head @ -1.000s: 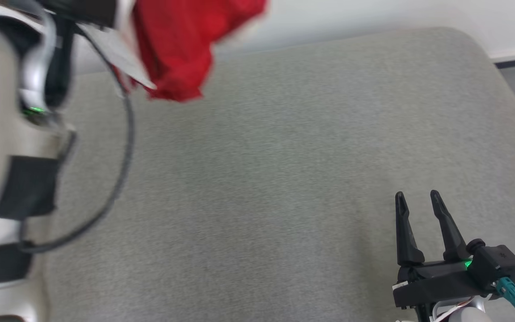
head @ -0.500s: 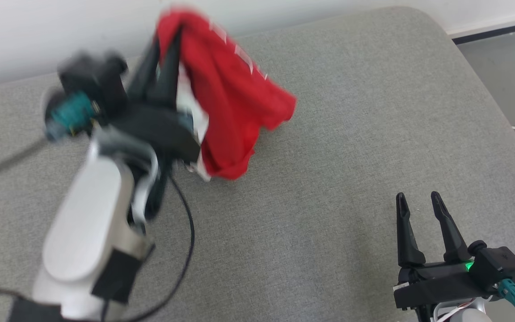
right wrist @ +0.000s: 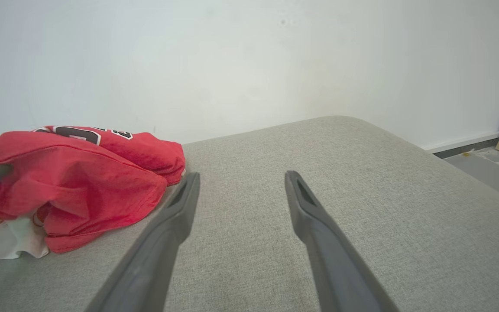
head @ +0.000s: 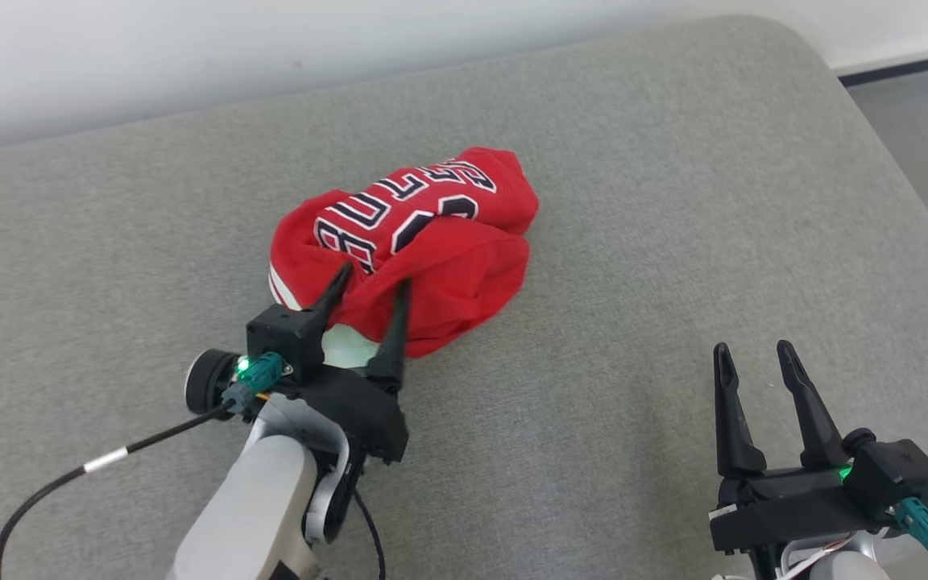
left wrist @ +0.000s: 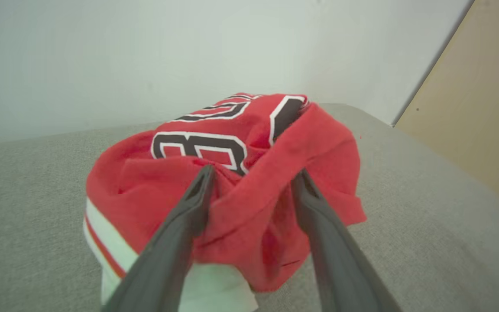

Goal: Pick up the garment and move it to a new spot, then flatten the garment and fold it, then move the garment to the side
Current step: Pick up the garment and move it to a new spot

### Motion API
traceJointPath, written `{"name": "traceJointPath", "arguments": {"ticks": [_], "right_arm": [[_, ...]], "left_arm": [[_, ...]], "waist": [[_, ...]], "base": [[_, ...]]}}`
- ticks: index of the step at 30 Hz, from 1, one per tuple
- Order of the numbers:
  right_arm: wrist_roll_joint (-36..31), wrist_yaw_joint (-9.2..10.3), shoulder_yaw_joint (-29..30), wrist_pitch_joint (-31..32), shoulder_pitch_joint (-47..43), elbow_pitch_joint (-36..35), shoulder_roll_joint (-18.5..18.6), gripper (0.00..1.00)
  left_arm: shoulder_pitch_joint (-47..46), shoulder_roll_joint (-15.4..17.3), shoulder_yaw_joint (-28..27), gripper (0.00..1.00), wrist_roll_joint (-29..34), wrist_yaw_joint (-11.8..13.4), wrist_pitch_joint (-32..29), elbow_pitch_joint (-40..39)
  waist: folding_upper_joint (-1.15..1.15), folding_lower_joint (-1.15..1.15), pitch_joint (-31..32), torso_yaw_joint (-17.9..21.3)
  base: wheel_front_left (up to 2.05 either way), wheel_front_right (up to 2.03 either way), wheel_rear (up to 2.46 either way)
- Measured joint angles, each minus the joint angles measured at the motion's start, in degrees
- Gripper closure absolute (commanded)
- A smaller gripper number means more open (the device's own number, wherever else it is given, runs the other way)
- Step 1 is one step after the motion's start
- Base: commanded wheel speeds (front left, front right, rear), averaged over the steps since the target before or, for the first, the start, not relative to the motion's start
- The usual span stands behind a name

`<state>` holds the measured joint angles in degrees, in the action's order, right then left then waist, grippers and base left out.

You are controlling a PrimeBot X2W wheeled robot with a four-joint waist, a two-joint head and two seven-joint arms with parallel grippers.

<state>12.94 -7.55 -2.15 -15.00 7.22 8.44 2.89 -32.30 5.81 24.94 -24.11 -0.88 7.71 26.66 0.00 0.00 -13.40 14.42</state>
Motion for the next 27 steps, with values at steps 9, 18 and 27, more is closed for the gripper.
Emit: {"name": "traceJointPath", "arguments": {"ticks": [9, 18, 27], "right_arm": [[-1.6, 0.00, 2.0, -0.1, -2.6, -0.8, 0.0, 0.00], [-2.0, 0.00, 2.5, -0.1, -4.1, -2.3, 0.0, 0.00], [-2.1, 0.00, 2.8, -0.1, -5.5, -2.5, 0.0, 0.00]], "left_arm": [[-1.7, 2.1, -1.6, 0.00, 0.7, 1.4, 3.1, -6.8], [3.3, 7.9, -5.1, 0.00, 0.5, 2.4, 4.9, -14.0], [16.0, 11.1, -9.5, 0.00, 0.5, 4.7, 7.1, -20.4]], "waist": [[0.00, 0.00, 3.7, -4.2], [0.00, 0.00, 6.8, -9.2], [-0.01, -0.01, 10.2, -13.2]], "base": [[0.00, 0.00, 0.00], [0.00, 0.00, 0.00], [0.00, 0.00, 0.00]]}}
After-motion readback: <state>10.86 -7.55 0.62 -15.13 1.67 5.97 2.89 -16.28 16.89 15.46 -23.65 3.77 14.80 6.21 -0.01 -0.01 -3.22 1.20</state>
